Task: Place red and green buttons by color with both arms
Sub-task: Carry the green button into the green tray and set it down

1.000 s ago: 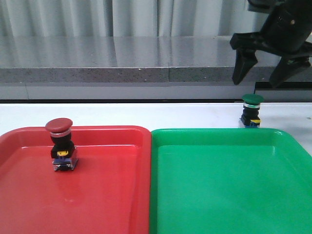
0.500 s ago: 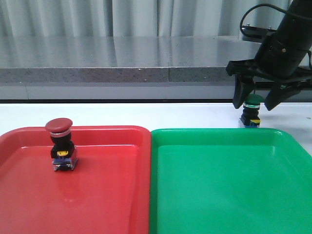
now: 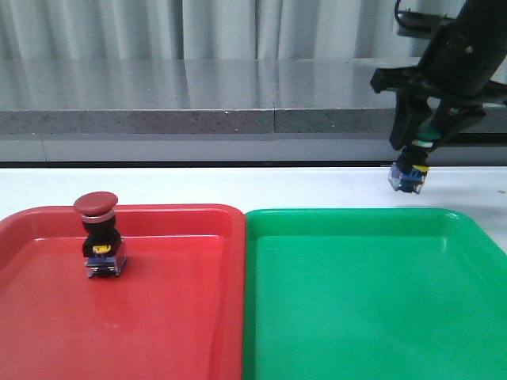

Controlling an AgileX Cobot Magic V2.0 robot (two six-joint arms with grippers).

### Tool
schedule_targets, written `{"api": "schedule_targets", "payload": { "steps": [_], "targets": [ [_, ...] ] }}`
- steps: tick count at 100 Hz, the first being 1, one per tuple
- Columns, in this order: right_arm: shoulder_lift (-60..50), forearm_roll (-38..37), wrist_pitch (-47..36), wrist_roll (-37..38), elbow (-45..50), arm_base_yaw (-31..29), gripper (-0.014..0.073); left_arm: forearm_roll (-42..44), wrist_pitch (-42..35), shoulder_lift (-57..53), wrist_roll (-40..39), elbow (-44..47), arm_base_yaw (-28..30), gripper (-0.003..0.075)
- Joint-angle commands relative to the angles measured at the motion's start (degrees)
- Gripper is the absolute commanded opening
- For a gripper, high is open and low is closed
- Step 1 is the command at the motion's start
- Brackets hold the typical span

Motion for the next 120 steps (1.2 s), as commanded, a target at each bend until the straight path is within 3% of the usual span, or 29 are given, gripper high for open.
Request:
{"api": "schedule_targets", "payload": {
  "steps": [1, 22, 40, 67, 120],
  "targets": [
    [-6.21, 0.16, -0.10, -0.39, -2.13, 0.16, 0.0248, -0.41, -4.98, -1.70, -0.15, 2.39, 0.08, -0.0019],
    [-10.41, 0.16, 5.89, -0.39, -2.07, 3.05, 0.0248, -0.41, -4.98, -1.70, -0.15, 2.39, 0.08, -0.0019],
    [-11.08, 0.16, 5.89, 2.22, 0.21, 6.75, 0.0248, -0.41, -4.98, -1.70, -0.15, 2.39, 0.08, -0.0019],
    [-11.08, 0.16, 1.06, 5.00, 6.28, 10.00, 0.0248, -0.41, -4.98, -1.70, -0.15, 2.39, 0.08, -0.0019],
    [-10.07, 0.16, -7.05, 6.77, 14.75, 10.84, 0.0248, -0.41, -4.98, -1.70, -0.15, 2.39, 0.08, -0.0019]
  ]
}}
